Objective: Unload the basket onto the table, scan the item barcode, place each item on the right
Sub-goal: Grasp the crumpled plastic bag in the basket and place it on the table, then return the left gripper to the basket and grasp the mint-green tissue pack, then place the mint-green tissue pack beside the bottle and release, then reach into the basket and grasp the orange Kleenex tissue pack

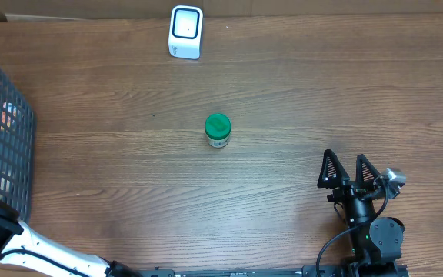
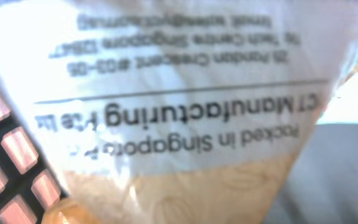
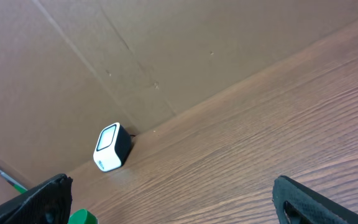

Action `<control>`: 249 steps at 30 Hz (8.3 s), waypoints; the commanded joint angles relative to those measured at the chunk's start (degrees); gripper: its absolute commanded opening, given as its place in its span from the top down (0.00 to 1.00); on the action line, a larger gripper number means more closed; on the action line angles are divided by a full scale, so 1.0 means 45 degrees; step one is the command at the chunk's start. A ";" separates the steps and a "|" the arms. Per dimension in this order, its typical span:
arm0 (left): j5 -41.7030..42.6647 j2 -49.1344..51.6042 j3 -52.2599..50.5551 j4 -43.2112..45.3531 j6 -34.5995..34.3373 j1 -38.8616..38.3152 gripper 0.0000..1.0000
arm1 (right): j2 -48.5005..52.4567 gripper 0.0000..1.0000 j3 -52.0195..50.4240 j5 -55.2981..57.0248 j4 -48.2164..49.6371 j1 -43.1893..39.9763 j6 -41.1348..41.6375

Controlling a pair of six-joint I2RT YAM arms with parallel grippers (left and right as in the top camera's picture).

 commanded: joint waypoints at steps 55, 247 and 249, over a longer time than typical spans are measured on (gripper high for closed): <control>0.2443 -0.4187 0.3215 -0.0583 0.3866 -1.3046 0.04 | -0.0102 0.00 -0.0131 0.0039 0.0053 -0.0029 -0.0141; 0.2084 -0.1030 0.0772 0.2958 0.2754 -0.2399 0.15 | -0.0102 0.00 -0.0131 0.0039 0.0053 -0.0029 -0.0141; 0.2035 -0.1030 -0.0340 0.3973 0.2759 -0.2424 0.15 | -0.0102 0.00 -0.0131 0.0039 0.0053 -0.0034 -0.0141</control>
